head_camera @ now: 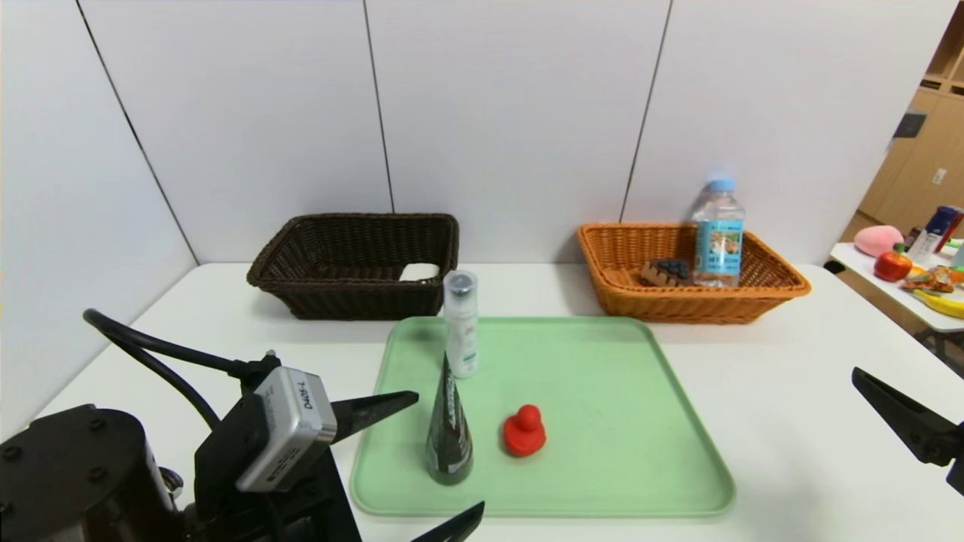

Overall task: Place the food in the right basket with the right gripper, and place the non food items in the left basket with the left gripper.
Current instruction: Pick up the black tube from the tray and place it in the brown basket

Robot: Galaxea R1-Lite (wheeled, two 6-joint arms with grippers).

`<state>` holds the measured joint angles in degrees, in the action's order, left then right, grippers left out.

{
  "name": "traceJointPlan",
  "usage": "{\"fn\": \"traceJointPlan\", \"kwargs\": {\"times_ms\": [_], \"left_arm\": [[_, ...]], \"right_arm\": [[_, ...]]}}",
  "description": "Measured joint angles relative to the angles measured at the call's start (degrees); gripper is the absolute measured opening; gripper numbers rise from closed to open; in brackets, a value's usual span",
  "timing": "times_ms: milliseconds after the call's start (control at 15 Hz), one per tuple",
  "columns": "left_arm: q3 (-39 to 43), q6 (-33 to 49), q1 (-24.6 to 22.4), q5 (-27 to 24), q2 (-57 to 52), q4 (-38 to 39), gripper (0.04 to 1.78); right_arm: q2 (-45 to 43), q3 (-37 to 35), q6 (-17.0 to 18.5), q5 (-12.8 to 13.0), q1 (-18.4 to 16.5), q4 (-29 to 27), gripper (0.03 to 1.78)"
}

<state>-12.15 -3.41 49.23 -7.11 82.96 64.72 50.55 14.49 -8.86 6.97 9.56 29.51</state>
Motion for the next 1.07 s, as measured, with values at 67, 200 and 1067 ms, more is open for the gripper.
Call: {"fn": "traceJointPlan", "kwargs": {"times_ms": [67, 200, 1067], "left_arm": [[0.0, -0.3, 0.0, 0.9, 1.4, 2.3, 1.69], [0.1, -2.1, 0.0, 3.0, 4.7, 6.6, 1.69], [0.5, -3.3, 0.0, 9.2, 19.7, 22.3, 1.69]], "right_arm": [[0.0, 0.0, 0.0, 0.0, 0.0, 0.0, 1.70], [0.0, 0.0, 0.0, -0.6, 0.1, 0.0, 1.70], [0.1, -0.2, 0.2, -1.1, 0.1, 0.0, 1.70]]}}
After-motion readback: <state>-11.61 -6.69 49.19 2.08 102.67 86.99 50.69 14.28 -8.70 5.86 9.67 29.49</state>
